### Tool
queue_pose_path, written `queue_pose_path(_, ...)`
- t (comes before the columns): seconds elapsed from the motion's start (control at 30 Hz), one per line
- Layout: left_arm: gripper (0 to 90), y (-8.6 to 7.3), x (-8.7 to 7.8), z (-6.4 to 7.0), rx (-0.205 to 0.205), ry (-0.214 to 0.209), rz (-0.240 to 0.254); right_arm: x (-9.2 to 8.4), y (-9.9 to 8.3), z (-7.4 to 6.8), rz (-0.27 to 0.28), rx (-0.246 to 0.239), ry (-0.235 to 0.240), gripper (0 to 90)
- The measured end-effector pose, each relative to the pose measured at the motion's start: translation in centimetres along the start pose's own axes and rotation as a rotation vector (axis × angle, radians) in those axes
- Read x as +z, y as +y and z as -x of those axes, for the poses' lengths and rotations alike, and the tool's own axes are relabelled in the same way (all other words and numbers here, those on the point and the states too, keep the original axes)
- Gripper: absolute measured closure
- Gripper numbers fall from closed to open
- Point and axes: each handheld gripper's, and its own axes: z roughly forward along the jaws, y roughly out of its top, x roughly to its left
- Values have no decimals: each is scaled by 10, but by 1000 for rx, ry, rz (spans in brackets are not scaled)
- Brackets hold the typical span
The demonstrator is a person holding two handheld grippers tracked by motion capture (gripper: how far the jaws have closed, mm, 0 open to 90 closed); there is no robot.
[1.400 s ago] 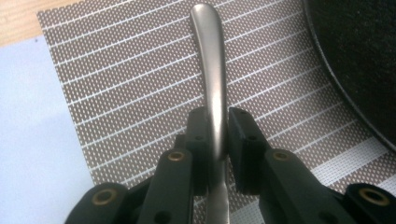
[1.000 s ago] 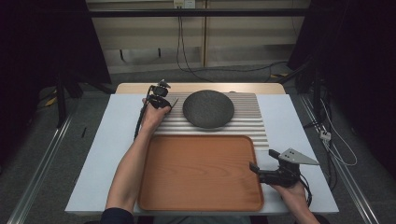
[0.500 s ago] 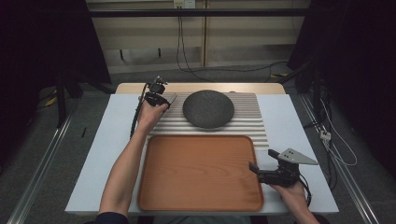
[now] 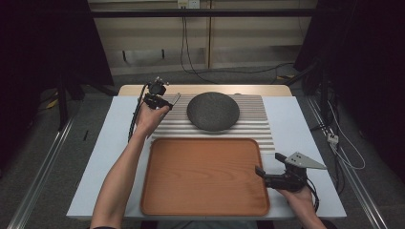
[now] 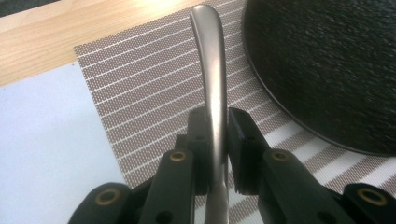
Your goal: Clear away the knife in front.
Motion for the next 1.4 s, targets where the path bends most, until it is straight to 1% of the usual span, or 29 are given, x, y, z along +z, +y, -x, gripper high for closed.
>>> queue_pose_path(0.17, 800, -6, -9, 5, -1, -8, 9, 1, 1, -2, 0, -1, 0, 45)
queue_pose_path(0.3, 800, -12, -17, 10, 15, -11, 13, 0, 1, -2, -3, -4, -8, 44)
queue_pose_path(0.4, 800, -16, -25, 15, 22, -21, 26, -1, 1, -3, 1, -8, -15, 45)
queue_pose_path(0.47, 800, -19, -31, 19, 32, -20, 29, -1, 1, -3, 0, -8, -17, 45)
queue_pose_path(0.5, 800, -21, -32, 21, 29, -23, 37, -1, 1, -3, 0, -9, -19, 45)
queue_pose_path(0.57, 800, -24, -37, 24, 49, -23, 29, 0, 1, -3, -4, -11, -20, 45)
queue_pose_path(0.7, 800, -29, -46, 30, 67, -26, 37, 1, 1, -3, -7, -8, -23, 45)
queue_pose_path(0.73, 800, -30, -47, 32, 63, -27, 44, 1, 1, -3, -7, -6, -22, 45)
queue_pose_path(0.77, 800, -31, -49, 34, 73, -28, 44, 1, 1, -3, -9, -9, -22, 45)
queue_pose_path(0.83, 800, -33, -53, 40, 75, -35, 55, 1, 1, -3, -8, -12, -21, 45)
queue_pose_path(0.9, 800, -36, -56, 45, 101, -35, 51, 1, 1, -3, -9, -11, -20, 45)
queue_pose_path(0.93, 800, -37, -57, 50, 89, -40, 62, 1, 1, -3, -9, -12, -20, 45)
queue_pose_path(0.97, 800, -38, -59, 51, 125, -40, 41, 1, 1, -4, -9, -12, -21, 45)
queue_pose_path(1.07, 800, -42, -61, 60, 141, -48, 35, 1, 1, -4, -10, -12, -21, 45)
queue_pose_path(1.1, 800, -44, -61, 63, 138, -53, 43, 1, 1, -4, -8, -11, -21, 45)
queue_pose_path(1.13, 800, -46, -62, 65, 153, -58, 35, 1, 1, -4, -9, -14, -21, 45)
queue_pose_path(1.23, 800, -52, -62, 73, 167, -78, 39, 1, 1, -4, -10, -14, -20, 45)
queue_pose_path(1.33, 800, -58, -62, 80, 181, -81, 23, 2, 1, -4, -10, -14, -19, 45)
queue_pose_path(1.4, 800, -63, -60, 84, 179, -83, 13, 2, 1, -4, -11, -14, -19, 45)
